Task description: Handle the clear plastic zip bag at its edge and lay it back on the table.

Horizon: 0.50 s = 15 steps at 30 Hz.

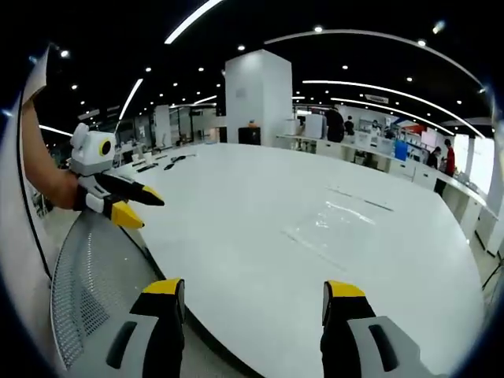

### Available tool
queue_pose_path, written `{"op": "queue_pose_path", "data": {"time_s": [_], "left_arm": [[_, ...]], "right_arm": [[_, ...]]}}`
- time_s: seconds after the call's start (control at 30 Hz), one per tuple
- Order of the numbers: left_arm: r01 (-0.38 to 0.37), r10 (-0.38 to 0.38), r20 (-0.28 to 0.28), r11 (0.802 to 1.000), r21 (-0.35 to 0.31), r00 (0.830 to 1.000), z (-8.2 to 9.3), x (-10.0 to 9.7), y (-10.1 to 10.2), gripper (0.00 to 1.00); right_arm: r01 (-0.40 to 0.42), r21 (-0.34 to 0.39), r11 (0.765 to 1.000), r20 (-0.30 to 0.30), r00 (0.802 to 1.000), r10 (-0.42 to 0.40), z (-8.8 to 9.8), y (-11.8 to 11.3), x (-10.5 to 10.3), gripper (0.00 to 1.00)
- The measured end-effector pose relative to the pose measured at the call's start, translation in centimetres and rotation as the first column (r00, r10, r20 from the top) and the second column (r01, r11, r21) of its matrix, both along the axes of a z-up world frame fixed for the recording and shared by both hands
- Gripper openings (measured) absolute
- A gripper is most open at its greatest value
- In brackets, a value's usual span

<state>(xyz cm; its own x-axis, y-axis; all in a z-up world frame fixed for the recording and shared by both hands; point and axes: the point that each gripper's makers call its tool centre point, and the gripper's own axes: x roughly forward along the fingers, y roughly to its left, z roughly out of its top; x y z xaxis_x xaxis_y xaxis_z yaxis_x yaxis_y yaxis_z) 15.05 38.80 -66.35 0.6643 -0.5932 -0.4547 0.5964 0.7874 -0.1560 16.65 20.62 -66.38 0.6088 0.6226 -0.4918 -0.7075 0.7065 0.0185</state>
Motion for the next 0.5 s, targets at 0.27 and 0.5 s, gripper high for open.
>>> {"op": "queue_pose_path", "data": {"time_s": [0.27, 0.5], "left_arm": [[-0.003, 0.003, -0.001, 1.0, 0.006, 1.0, -0.07, -0.02, 0.02, 0.47], [-0.002, 0.002, -0.004, 1.0, 0.009, 1.0, -0.15, -0.06, 0.03, 0.46]], "right_arm": [[-0.005, -0.002, 1.0, -0.001, 1.0, 0.005, -0.14, 0.0, 0.01, 0.71], [-0.001, 0.004, 1.0, 0.005, 1.0, 0.001, 0.01, -0.07, -0.01, 0.7]]}}
